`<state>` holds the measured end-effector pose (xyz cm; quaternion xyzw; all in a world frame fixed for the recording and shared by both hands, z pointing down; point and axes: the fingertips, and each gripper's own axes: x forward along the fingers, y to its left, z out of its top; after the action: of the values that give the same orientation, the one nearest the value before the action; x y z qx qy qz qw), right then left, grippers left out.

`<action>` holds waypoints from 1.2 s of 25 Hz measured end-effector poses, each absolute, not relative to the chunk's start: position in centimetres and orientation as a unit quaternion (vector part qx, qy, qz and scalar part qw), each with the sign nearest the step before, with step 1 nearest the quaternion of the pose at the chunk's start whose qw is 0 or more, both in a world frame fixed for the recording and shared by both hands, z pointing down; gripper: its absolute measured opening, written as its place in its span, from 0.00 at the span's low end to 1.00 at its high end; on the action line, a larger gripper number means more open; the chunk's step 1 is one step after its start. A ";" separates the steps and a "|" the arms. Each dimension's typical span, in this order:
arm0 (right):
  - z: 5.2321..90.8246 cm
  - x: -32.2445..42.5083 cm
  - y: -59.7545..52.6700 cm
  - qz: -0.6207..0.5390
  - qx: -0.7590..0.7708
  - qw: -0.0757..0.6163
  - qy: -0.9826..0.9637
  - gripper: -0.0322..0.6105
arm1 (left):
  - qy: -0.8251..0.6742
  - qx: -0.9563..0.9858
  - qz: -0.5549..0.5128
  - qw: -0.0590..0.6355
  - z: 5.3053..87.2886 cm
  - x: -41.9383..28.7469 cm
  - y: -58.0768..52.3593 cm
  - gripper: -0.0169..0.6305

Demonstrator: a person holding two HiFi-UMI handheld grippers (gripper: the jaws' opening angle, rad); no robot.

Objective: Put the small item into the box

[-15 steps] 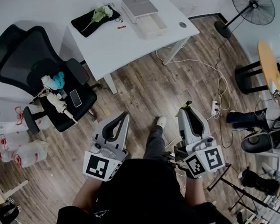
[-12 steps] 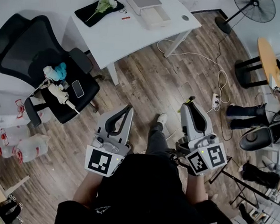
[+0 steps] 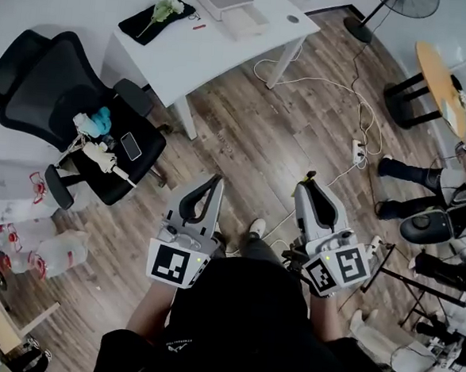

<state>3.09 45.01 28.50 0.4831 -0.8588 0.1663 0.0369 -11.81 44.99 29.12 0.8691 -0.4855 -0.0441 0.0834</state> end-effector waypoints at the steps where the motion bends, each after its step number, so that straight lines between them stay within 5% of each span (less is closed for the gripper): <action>1: 28.7 3.7 45.4 0.170 0.484 0.035 -0.857 0.16 | -0.482 0.871 -0.045 0.088 29.1 -11.1 45.3 0.03; 30: 29.0 23.8 45.8 0.145 0.451 -0.010 -0.881 0.16 | -0.506 0.861 -0.005 0.042 28.4 9.5 46.8 0.03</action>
<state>23.83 45.81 28.96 0.4505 -0.8808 0.1454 -0.0101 9.47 46.83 28.38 0.8615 -0.5060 -0.0053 0.0415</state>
